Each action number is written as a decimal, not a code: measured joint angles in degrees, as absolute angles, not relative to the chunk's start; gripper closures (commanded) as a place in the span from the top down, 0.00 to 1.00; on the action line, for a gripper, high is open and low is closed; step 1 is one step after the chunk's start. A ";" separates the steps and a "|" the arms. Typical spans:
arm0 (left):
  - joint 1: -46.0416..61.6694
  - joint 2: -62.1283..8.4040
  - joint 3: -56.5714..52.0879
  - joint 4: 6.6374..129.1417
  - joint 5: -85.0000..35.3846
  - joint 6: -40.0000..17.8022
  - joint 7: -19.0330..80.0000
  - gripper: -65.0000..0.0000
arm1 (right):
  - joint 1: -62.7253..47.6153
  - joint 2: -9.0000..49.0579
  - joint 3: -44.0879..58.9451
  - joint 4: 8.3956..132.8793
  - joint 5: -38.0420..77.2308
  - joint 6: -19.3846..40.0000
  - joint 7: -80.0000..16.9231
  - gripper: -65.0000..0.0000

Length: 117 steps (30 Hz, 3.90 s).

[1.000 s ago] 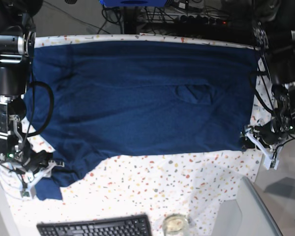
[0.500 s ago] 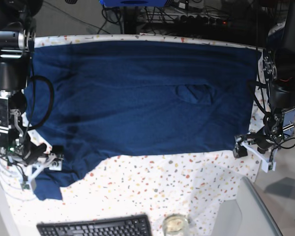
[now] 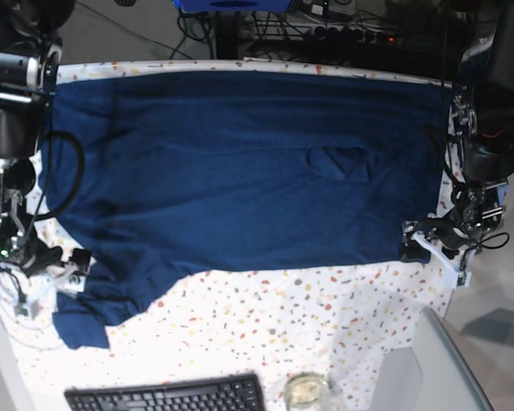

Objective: Layout the t-shirt on the table in an organized manner, then fold the t-shirt properly
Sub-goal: 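Slide the left gripper along the shirt's side and grasp its corner, then hold both corners of the shirt's side edge with both grippers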

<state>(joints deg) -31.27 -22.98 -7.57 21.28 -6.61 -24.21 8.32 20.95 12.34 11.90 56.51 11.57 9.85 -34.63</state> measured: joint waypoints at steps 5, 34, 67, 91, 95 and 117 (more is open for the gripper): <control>-29.34 -25.96 -7.68 22.87 -11.84 -23.92 7.97 0.89 | 22.85 14.55 3.14 45.01 11.25 10.13 -29.36 0.95; -26.79 -26.52 -7.66 22.87 -12.56 -23.97 8.34 0.89 | 25.98 15.99 -0.01 33.26 10.96 13.80 -21.43 0.36; -29.30 -23.99 -7.07 23.46 -12.49 -16.67 8.36 0.89 | 26.68 14.28 -4.51 34.33 10.94 14.15 -19.75 0.72; -31.81 -21.76 -4.40 23.00 -10.31 -16.43 8.29 0.89 | 26.30 14.15 -4.36 33.61 10.59 15.20 -19.11 0.00; -33.34 -19.44 -1.45 23.22 -5.48 -16.47 7.14 0.89 | 20.97 14.09 -4.25 46.41 10.94 17.23 -24.60 0.00; -32.18 -19.00 -4.10 17.85 -4.54 -11.75 7.18 0.89 | 16.14 14.15 -4.25 64.20 11.16 17.56 -32.03 0.00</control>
